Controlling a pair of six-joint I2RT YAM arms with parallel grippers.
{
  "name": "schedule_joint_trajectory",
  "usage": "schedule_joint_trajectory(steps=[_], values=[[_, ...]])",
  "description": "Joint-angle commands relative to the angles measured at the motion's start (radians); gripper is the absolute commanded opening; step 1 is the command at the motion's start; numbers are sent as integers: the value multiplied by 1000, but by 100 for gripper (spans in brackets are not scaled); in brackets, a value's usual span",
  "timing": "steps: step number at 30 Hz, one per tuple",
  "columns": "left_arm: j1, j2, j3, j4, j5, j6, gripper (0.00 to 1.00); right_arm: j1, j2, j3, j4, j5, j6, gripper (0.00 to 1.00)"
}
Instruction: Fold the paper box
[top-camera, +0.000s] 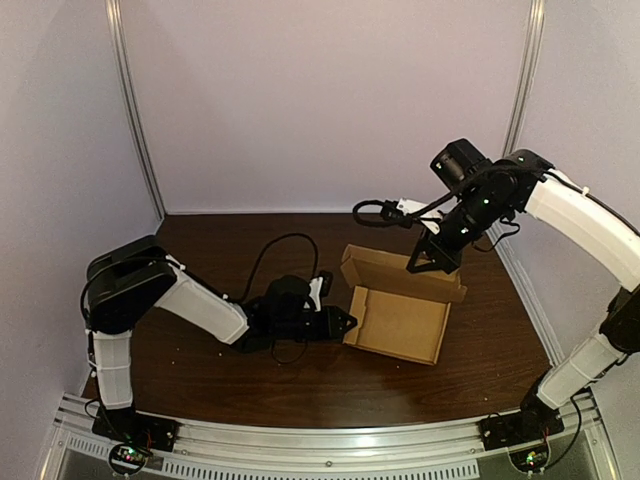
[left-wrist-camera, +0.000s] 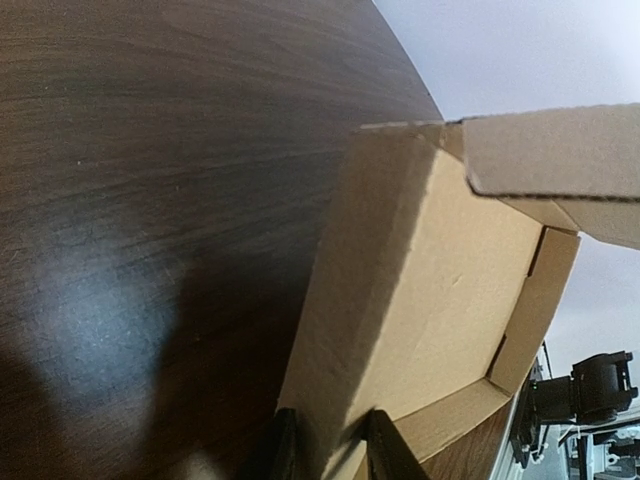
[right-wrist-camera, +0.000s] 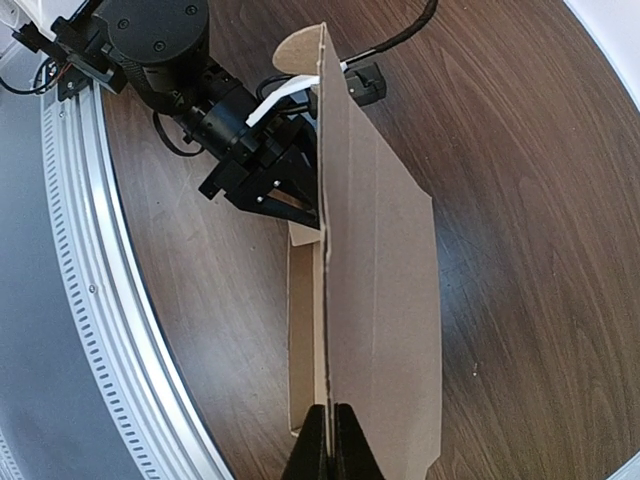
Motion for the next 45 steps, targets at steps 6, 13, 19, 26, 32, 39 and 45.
schedule_joint_trajectory(steps=[6,13,19,26,32,39,45], values=[[-7,-39,81,-160,-69,95,23,15,3,1,43,-149,22,0],[-10,-43,100,-206,-129,133,19,15,11,9,52,-182,67,0],[-22,-60,104,-232,-271,168,22,14,32,44,43,-206,96,0],[-33,-70,126,-273,-373,252,11,12,42,53,28,-201,94,0],[-39,-83,123,-253,-411,362,11,6,43,63,7,-207,98,0],[-39,-90,143,-262,-433,416,15,3,42,62,-2,-220,96,0],[-38,-102,146,-275,-500,451,19,4,51,68,-33,-262,85,0]])
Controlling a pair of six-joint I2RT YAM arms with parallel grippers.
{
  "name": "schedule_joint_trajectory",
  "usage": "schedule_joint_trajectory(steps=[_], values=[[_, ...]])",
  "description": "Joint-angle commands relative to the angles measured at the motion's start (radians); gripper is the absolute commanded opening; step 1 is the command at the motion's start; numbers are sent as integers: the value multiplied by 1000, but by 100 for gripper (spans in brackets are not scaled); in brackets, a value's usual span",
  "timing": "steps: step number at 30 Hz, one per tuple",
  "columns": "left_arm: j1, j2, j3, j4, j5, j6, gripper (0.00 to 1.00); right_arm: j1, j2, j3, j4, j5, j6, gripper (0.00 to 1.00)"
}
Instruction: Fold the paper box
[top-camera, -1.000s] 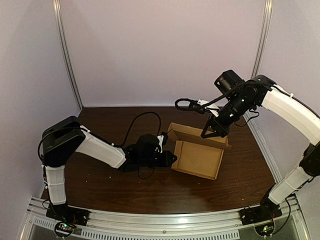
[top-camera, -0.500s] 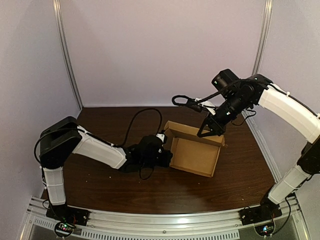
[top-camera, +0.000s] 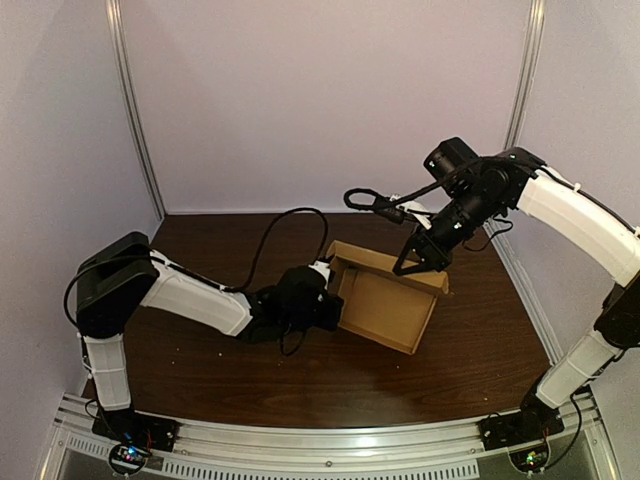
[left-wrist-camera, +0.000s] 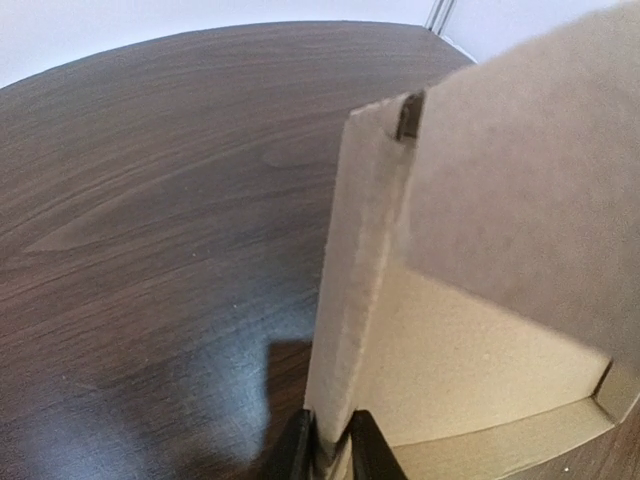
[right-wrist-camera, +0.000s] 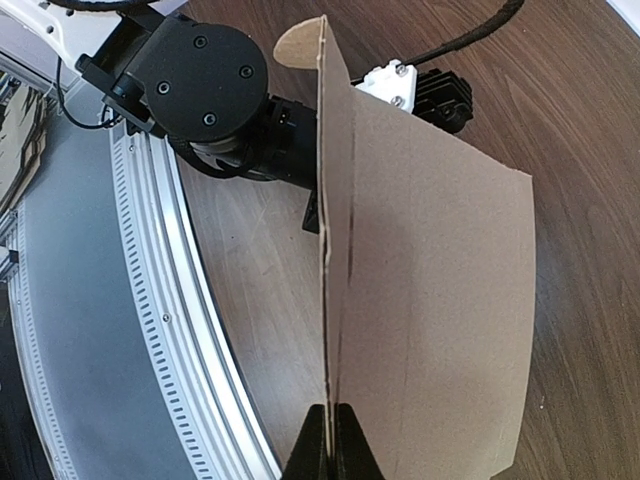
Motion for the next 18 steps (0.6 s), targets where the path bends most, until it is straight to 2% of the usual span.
schedule_joint_trajectory(steps=[1,5,10,14,18], values=[[4,-48,25,10,-92,55,25,1,12,40,-49,-88,-7,0],[3,-52,29,17,-113,81,26,0,3,44,-53,-82,-14,0],[4,-54,27,22,-102,103,21,1,-11,39,-55,-81,-19,0],[3,-72,-4,32,-162,105,32,1,-22,35,-62,-90,-28,0],[4,-118,-74,119,-168,144,32,-2,-18,61,-105,-100,-50,0]])
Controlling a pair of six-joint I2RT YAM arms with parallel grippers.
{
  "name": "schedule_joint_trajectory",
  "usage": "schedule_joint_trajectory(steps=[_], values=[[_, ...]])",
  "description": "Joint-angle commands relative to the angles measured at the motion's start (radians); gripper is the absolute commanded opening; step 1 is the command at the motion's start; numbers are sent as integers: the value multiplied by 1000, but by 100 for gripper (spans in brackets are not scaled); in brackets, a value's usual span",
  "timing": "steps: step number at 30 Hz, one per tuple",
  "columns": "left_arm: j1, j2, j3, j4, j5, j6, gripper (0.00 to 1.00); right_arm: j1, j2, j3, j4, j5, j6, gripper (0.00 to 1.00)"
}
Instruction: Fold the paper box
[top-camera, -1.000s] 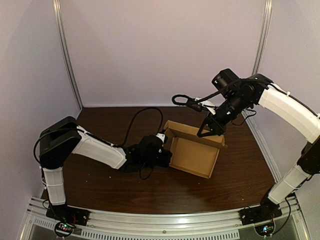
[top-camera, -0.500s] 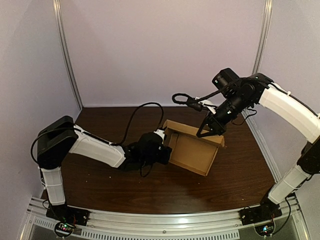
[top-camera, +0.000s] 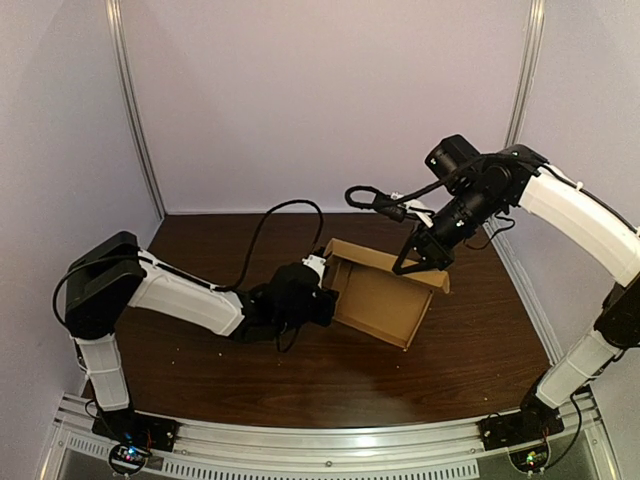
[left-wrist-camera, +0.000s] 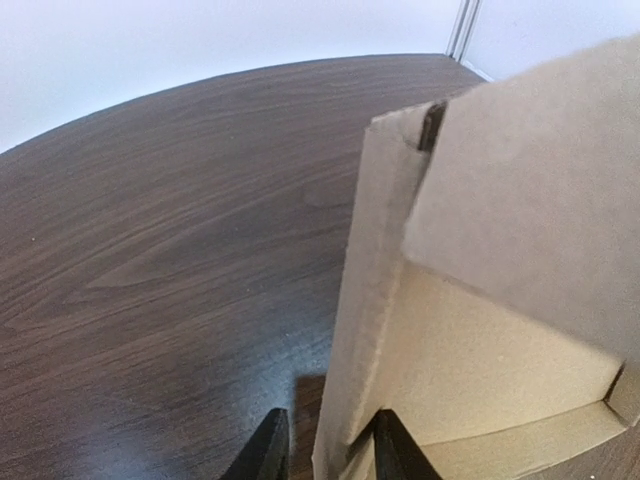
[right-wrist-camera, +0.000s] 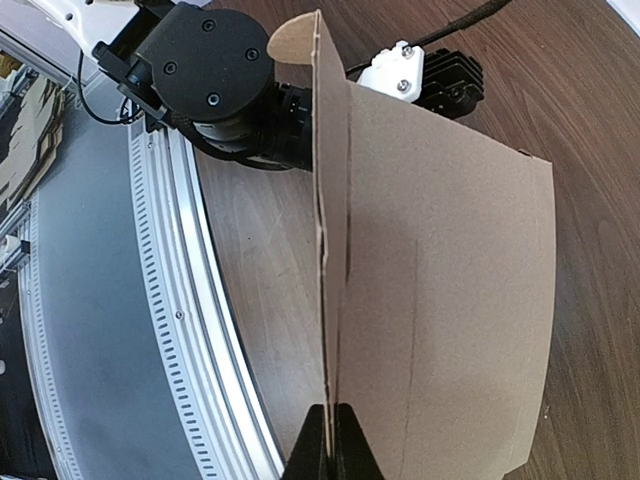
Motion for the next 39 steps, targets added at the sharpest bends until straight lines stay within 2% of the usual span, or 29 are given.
schedule_joint_trajectory(steps=[1,7,11,16,25,28,32,34,36,39], values=[[4,-81,-68,132,-46,62,33,-2,-15,49,-100,-61,-28,0],[4,-112,-142,304,118,176,40,-13,-14,61,-102,-49,-31,0],[4,-116,-145,302,167,192,40,-17,-15,56,-92,-30,-35,0],[4,-106,-119,212,81,156,41,-21,-37,59,-60,-42,-15,0],[4,-94,-157,200,-92,97,46,-32,-54,69,-61,-93,-14,0],[4,-90,-170,244,-61,125,48,-34,-53,66,-72,-108,-23,0],[4,-80,-140,233,40,183,43,-35,-54,59,-70,-139,-23,0],[4,-79,-121,218,78,210,36,-37,-57,62,-70,-147,-23,0],[4,-82,-105,184,77,218,28,-40,-57,66,-70,-147,-20,0],[5,-89,-101,161,58,225,21,-47,-60,68,-68,-154,-14,0]])
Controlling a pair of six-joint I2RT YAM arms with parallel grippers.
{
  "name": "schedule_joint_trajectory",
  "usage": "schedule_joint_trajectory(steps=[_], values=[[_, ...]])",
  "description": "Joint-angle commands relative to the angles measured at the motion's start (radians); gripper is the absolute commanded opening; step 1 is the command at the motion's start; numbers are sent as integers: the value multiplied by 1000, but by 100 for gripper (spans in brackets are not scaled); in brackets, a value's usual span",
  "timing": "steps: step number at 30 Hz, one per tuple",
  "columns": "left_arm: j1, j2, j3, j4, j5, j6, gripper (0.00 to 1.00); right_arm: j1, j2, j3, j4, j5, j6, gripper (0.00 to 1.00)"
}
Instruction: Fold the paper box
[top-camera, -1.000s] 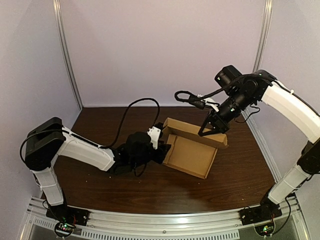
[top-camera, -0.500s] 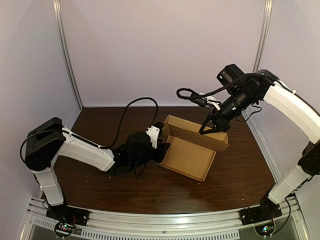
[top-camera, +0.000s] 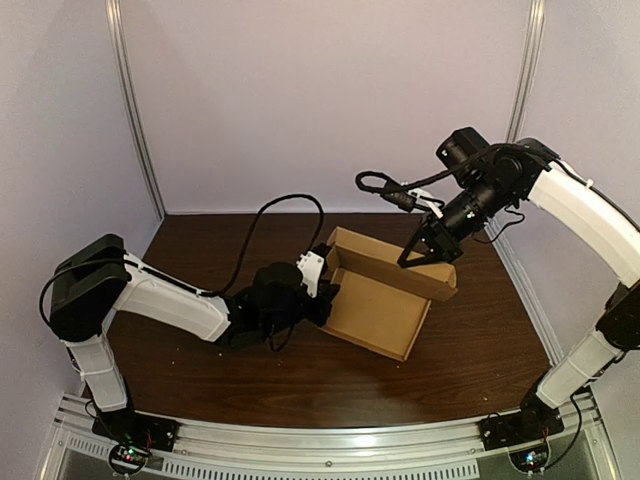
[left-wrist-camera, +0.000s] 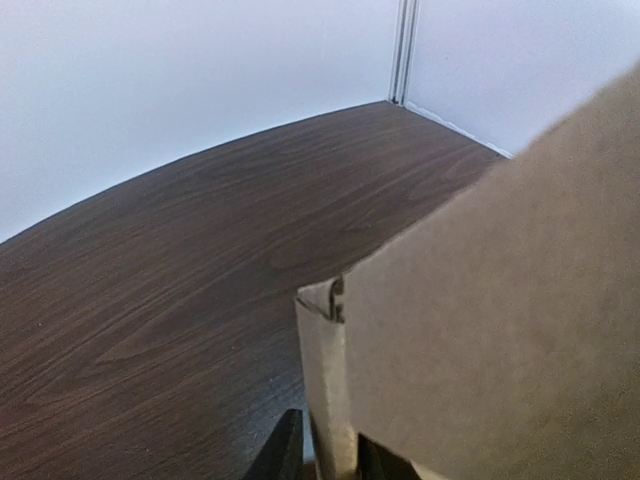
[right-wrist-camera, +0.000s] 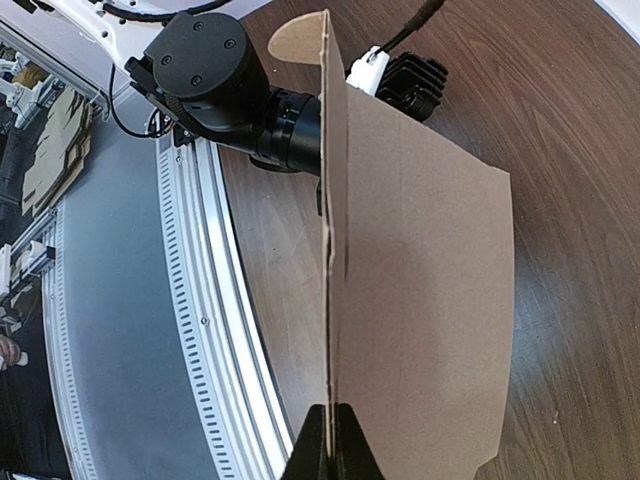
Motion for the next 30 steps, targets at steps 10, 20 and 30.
schedule_joint_trajectory(steps=[10,20,30], values=[[11,-72,3,-87,-11,-2,12,-162,-100,131,-86,-106,-22,56],[15,-171,-9,-114,244,-59,12,-344,-205,-312,381,0,205,77],[9,-195,-28,-6,217,-111,11,-287,108,-445,466,-354,309,68]])
